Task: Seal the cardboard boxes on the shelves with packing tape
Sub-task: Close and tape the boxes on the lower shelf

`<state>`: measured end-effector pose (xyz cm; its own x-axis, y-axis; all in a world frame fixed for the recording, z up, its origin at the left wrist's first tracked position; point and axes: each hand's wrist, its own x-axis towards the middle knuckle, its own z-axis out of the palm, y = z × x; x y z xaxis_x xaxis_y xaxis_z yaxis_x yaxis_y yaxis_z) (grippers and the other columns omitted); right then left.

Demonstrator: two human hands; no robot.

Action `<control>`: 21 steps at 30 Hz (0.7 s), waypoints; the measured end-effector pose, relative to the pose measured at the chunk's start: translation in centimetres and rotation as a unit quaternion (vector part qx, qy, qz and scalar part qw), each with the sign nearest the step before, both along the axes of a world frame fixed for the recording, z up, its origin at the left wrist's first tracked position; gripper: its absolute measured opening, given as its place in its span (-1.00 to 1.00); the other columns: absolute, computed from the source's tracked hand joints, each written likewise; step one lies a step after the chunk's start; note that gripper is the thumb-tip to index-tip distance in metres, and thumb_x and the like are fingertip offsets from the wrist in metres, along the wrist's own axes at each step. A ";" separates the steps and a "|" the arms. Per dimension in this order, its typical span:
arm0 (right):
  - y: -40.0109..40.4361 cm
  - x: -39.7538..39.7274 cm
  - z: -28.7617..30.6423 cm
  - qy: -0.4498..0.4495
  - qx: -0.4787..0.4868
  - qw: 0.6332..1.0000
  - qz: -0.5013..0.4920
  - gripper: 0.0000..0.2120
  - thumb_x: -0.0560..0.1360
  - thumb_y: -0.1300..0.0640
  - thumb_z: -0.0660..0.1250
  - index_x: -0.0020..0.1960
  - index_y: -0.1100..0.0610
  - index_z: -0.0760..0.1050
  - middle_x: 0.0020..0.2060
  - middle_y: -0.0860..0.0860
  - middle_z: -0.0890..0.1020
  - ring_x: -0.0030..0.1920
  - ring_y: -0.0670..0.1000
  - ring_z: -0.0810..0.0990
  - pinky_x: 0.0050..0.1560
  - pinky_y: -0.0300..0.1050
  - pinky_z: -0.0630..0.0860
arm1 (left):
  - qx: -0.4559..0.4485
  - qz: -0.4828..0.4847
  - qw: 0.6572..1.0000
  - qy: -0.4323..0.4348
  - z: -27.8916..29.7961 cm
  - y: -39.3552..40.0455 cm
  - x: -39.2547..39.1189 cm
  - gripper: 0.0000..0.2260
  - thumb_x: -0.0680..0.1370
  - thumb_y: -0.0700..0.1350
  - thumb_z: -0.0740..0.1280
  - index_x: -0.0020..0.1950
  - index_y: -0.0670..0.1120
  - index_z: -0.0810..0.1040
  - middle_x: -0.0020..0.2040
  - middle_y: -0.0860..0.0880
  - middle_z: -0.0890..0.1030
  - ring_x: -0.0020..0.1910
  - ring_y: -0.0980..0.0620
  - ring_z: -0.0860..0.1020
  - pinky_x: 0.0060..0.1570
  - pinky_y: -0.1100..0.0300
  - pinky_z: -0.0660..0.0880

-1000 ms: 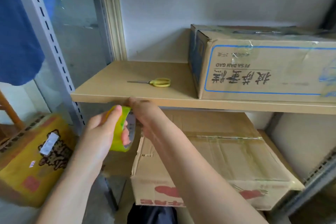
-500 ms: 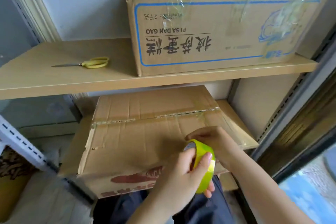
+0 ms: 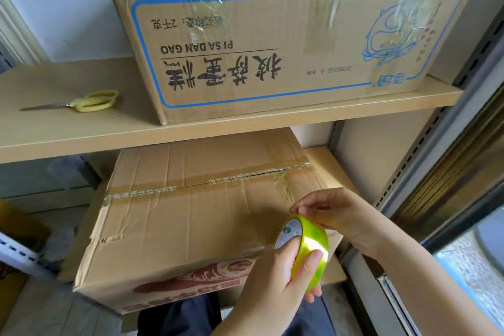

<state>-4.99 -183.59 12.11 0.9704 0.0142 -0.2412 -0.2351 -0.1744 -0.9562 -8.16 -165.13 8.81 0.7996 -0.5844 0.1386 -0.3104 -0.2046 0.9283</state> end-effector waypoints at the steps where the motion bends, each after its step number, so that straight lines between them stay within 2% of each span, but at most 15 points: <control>1: -0.2 0.1 0.0 -0.003 -0.008 1.000 -0.002 -0.90 0.49 0.28 0.42 -0.03 0.26 0.68 -0.14 0.11 0.72 -0.15 -0.04 0.66 -0.08 -0.18 0.61 | -0.007 0.000 1.000 0.008 0.0 -0.2 -0.1 -0.61 0.60 0.27 0.11 -0.02 0.00 0.53 -0.32 0.00 0.64 -0.38 0.04 0.61 -0.17 0.04 0.58; 5: -0.5 0.3 0.3 -0.023 -0.067 0.997 -0.012 -0.90 0.50 0.36 0.41 -0.12 0.23 0.68 -0.34 -0.02 0.69 -0.33 -0.16 0.61 -0.31 -0.34 0.51 | -0.042 -0.005 0.998 0.047 0.4 -1.0 -0.1 -0.67 0.63 0.21 0.12 0.01 0.00 0.52 -0.33 -0.03 0.62 -0.34 -0.07 0.60 -0.12 0.02 0.56; 9: -0.9 1.7 1.6 -0.087 -0.101 0.986 -0.096 -0.77 0.48 0.45 0.38 -0.25 0.19 0.64 -0.40 -0.06 0.67 -0.35 -0.10 0.59 -0.31 -0.26 0.56 | -0.072 -0.002 0.994 0.082 0.6 -2.1 -1.0 -0.74 0.64 0.15 0.16 0.05 0.02 0.52 -0.27 -0.07 0.66 -0.29 -0.05 0.63 -0.07 0.05 0.57; 11: -1.3 2.8 2.9 -0.158 -0.146 0.969 -0.119 -0.74 0.48 0.41 0.40 -0.27 0.11 0.65 -0.35 -0.07 0.69 -0.33 -0.10 0.62 -0.26 -0.22 0.59 | -0.092 -0.022 0.987 0.128 0.7 -2.5 -1.5 -0.79 0.64 -0.03 0.23 0.17 -0.13 0.49 -0.20 -0.10 0.67 -0.21 -0.05 0.64 -0.04 0.13 0.58; 13: -0.9 3.6 4.1 -0.211 -0.214 0.949 -0.100 -0.77 0.47 0.35 0.43 -0.25 0.07 0.68 -0.33 -0.10 0.69 -0.29 -0.07 0.65 -0.24 -0.30 0.59 | -0.115 -0.045 0.974 0.188 0.9 -2.2 -1.7 -0.76 0.63 -0.20 0.20 0.25 -0.29 0.39 -0.14 -0.22 0.66 -0.16 -0.09 0.64 -0.01 0.13 0.57; 14: -0.4 3.7 4.3 -0.222 -0.238 0.942 -0.080 -0.80 0.47 0.33 0.43 -0.23 0.07 0.69 -0.34 -0.14 0.68 -0.27 -0.06 0.64 -0.23 -0.35 0.57 | -0.127 -0.053 0.966 0.217 1.1 -1.9 -1.6 -0.74 0.62 -0.25 0.19 0.28 -0.34 0.34 -0.11 -0.27 0.65 -0.14 -0.10 0.64 0.00 0.12 0.57; 16: 0.5 3.9 4.0 -0.217 -0.283 0.933 -0.045 -0.84 0.48 0.29 0.43 -0.20 0.08 0.69 -0.39 -0.25 0.63 -0.27 -0.08 0.62 -0.21 -0.41 0.50 | -0.141 -0.062 0.952 0.263 1.4 -1.2 -1.4 -0.74 0.65 -0.31 0.17 0.31 -0.38 0.29 -0.11 -0.23 0.66 -0.14 -0.08 0.65 -0.03 0.15 0.56; 18: 0.8 4.2 3.7 -0.206 -0.290 0.934 -0.034 -0.84 0.48 0.29 0.43 -0.20 0.08 0.68 -0.42 -0.24 0.62 -0.29 -0.06 0.62 -0.19 -0.39 0.49 | -0.151 -0.041 0.943 0.294 1.5 -0.9 -1.5 -0.76 0.65 -0.30 0.18 0.30 -0.37 0.31 -0.13 -0.17 0.69 -0.17 -0.07 0.66 -0.10 0.19 0.56; 19: 1.0 4.4 3.7 -0.208 -0.282 0.936 -0.038 -0.82 0.49 0.30 0.43 -0.21 0.07 0.68 -0.43 -0.20 0.63 -0.30 -0.04 0.63 -0.18 -0.36 0.51 | -0.154 -0.016 0.938 0.309 1.4 -0.9 -1.6 -0.76 0.64 -0.27 0.21 0.28 -0.34 0.36 -0.13 -0.19 0.69 -0.19 -0.09 0.67 -0.12 0.16 0.58; 21: 1.7 4.8 3.9 -0.236 -0.286 0.928 -0.049 -0.80 0.49 0.32 0.41 -0.21 0.06 0.67 -0.39 -0.12 0.65 -0.33 -0.10 0.60 -0.15 -0.35 0.50 | -0.135 0.054 0.930 0.337 0.6 -0.8 -1.7 -0.71 0.59 -0.08 0.31 0.23 -0.24 0.47 -0.14 -0.23 0.70 -0.20 -0.16 0.68 -0.06 -0.04 0.62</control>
